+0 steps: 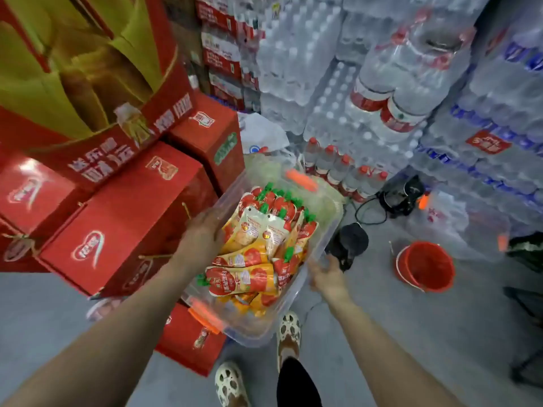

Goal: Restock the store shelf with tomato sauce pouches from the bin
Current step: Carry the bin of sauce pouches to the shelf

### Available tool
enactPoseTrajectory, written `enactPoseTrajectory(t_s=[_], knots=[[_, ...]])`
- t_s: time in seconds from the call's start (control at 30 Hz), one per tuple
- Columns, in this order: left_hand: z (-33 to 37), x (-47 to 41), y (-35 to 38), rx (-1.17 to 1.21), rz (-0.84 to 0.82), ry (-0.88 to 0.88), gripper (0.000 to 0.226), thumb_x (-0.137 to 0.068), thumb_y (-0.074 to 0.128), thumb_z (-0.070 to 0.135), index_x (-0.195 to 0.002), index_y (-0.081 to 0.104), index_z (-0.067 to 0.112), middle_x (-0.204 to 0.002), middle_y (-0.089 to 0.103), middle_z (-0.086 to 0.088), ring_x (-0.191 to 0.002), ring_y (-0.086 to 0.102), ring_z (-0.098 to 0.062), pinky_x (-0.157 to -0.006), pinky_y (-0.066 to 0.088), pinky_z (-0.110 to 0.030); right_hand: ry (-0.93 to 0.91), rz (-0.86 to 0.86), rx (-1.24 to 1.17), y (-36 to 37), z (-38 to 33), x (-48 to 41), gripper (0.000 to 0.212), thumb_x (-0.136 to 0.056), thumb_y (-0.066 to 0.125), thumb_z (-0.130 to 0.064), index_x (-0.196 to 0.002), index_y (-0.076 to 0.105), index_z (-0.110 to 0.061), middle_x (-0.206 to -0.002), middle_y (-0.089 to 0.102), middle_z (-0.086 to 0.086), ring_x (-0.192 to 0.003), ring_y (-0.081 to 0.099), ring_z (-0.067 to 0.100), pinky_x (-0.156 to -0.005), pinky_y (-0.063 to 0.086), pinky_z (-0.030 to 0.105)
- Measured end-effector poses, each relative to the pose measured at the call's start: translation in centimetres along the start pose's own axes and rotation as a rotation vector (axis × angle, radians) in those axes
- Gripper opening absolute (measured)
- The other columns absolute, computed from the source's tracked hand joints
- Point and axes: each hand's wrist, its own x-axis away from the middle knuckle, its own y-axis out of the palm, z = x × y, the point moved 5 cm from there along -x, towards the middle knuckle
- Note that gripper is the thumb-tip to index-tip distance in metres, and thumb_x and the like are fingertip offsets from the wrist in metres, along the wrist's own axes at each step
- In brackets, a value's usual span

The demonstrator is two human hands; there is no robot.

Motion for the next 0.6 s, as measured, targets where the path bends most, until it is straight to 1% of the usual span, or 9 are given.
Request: enactPoseTrajectory(t_s=[0.03,0.07,0.13,0.2,0.27,0.33,0.47,0.53,0.6], knots=[[-0.4,-1.3,1.0,-0.034,-0.002,-0.026,0.054,-0.088,0.058,0.004,-0.141,0.046,0.008,-0.140,0.048,-0.023,-0.127,0.045,-0.041,-0.107,0.035,-0.042,-0.004,-0.001,-0.050,0.3,0.1,-0.6,0.107,-0.068,0.061,-0.079,-0.151,0.027,-0.019,-0.104,0.061,0.003,-0.101,0.065,0.034,-0.092,0.052,0.057],[-0.7,-2.4,1.6,-0.063,0.004,-0.055,0.055,-0.090,0.057,0.007,-0.143,0.043,0.010,-0.144,0.044,-0.023,-0.131,0.042,-0.040,-0.110,0.032,-0.042,-0.021,-0.022,-0.062,0.8,0.1,-0.9,0.099,-0.072,0.060,-0.075,-0.149,0.028,-0.021,-0.107,0.060,0.002,-0.104,0.064,0.035,-0.092,0.052,0.059],[-1.1,-4.4,2.8,-0.110,0.014,-0.111,0.056,-0.091,0.055,0.011,-0.145,0.038,0.006,-0.146,0.042,-0.023,-0.131,0.042,-0.041,-0.110,0.031,-0.043,-0.063,-0.054,-0.108,1.4,-1.2,0.0,0.066,-0.091,0.057,-0.050,-0.146,0.029,-0.027,-0.112,0.059,0.000,-0.106,0.062,0.031,-0.091,0.052,0.060],[-1.4,-5.6,4.3,-0.216,0.037,-0.145,0.059,-0.090,0.056,0.013,-0.143,0.036,-0.003,-0.139,0.047,-0.028,-0.122,0.048,-0.044,-0.104,0.035,-0.047,-0.083,-0.061,-0.154,1.5,-2.2,0.2,0.051,-0.099,0.052,-0.037,-0.144,0.030,-0.028,-0.123,0.059,0.000,-0.105,0.063,0.023,-0.091,0.054,0.056],[-1.2,-5.9,4.9,-0.322,0.066,-0.174,0.062,-0.088,0.058,0.016,-0.141,0.036,-0.006,-0.125,0.052,-0.032,-0.109,0.051,-0.047,-0.096,0.039,-0.051,-0.054,-0.047,-0.162,1.3,-2.3,-0.1,0.048,-0.100,0.051,-0.033,-0.143,0.031,-0.021,-0.123,0.060,0.003,-0.100,0.064,0.020,-0.090,0.054,0.054],[-1.0,-6.1,4.7,-0.329,0.083,-0.237,0.059,-0.088,0.058,0.017,-0.140,0.039,-0.004,-0.116,0.053,-0.033,-0.102,0.052,-0.049,-0.090,0.041,-0.051,-0.046,-0.039,-0.131,1.1,-2.2,-0.1,0.048,-0.101,0.051,-0.031,-0.142,0.033,-0.016,-0.122,0.060,0.007,-0.108,0.063,0.028,-0.093,0.053,0.053],[-1.3,-5.8,3.5,-0.188,0.049,-0.276,0.037,-0.092,0.051,0.012,-0.127,0.051,0.001,-0.106,0.057,-0.032,-0.094,0.057,-0.049,-0.081,0.045,-0.049,-0.019,-0.026,-0.052,-0.1,-2.0,-0.3,0.044,-0.101,0.050,-0.032,-0.138,0.034,-0.015,-0.113,0.062,0.010,-0.102,0.064,0.033,-0.087,0.054,0.056],[-1.9,-4.0,3.3,-0.080,0.014,-0.280,0.027,-0.091,0.055,0.010,-0.116,0.055,-0.001,-0.095,0.062,-0.030,-0.086,0.061,-0.047,-0.072,0.046,-0.046,-0.031,-0.016,0.014,-1.1,-2.0,-0.5,0.049,-0.100,0.050,-0.037,-0.139,0.034,-0.013,-0.111,0.061,0.009,-0.097,0.064,0.032,-0.083,0.055,0.057],[-2.7,-1.0,3.7,0.049,-0.042,-0.350,0.028,-0.090,0.059,0.009,-0.116,0.057,-0.001,-0.091,0.065,-0.023,-0.083,0.063,-0.040,-0.070,0.044,-0.040,-0.071,-0.001,0.054,-2.6,-2.3,-0.6,0.045,-0.098,0.052,-0.038,-0.135,0.039,-0.016,-0.108,0.063,0.008,-0.094,0.065,0.031,-0.084,0.055,0.055]])
